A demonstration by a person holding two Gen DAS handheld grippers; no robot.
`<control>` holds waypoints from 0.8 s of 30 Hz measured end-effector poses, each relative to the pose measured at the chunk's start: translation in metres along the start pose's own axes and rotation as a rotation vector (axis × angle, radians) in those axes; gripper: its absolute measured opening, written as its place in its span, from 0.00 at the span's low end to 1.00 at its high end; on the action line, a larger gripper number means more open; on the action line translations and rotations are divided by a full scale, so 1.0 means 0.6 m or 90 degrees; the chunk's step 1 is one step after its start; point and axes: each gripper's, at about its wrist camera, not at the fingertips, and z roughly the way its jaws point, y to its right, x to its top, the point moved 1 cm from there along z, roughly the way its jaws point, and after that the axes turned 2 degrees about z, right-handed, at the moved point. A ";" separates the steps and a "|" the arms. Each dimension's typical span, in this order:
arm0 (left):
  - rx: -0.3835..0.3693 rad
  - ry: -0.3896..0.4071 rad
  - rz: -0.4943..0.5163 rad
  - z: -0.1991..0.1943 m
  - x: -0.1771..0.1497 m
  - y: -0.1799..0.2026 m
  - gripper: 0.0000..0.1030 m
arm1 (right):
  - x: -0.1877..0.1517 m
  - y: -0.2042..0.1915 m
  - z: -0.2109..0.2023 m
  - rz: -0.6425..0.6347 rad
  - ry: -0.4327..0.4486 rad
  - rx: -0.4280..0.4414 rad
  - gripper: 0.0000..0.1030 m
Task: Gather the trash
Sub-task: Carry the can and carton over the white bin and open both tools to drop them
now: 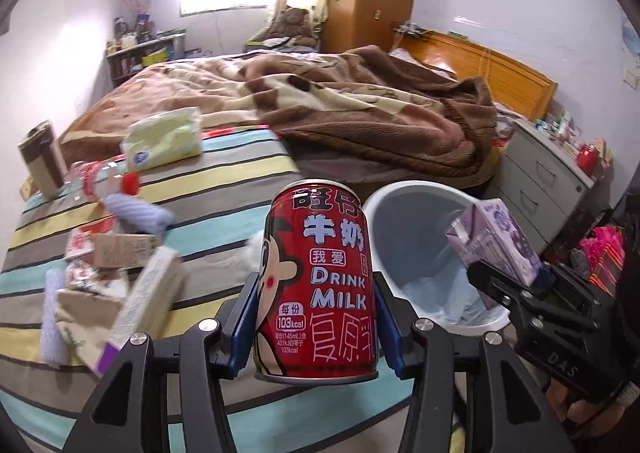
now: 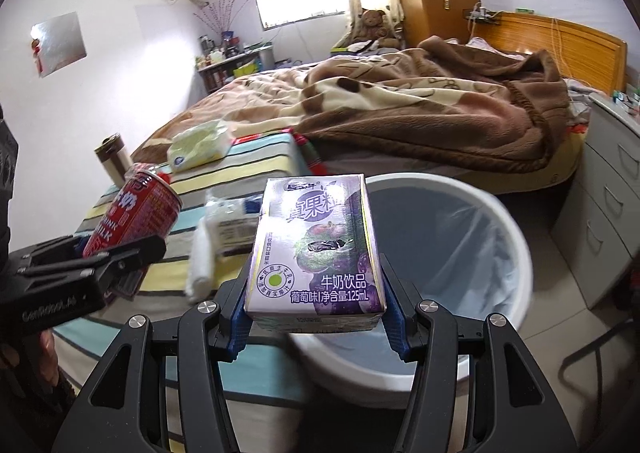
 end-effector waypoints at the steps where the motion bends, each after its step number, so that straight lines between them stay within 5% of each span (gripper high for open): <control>1: -0.009 -0.001 0.005 0.005 0.003 0.014 0.51 | 0.002 0.009 0.001 0.001 0.000 -0.007 0.54; 13: -0.079 -0.037 0.035 0.078 0.020 0.122 0.51 | -0.002 0.095 0.040 0.039 -0.054 -0.036 0.54; 24: -0.081 -0.080 0.058 0.143 0.021 0.163 0.51 | -0.004 0.129 0.076 0.036 -0.099 -0.048 0.54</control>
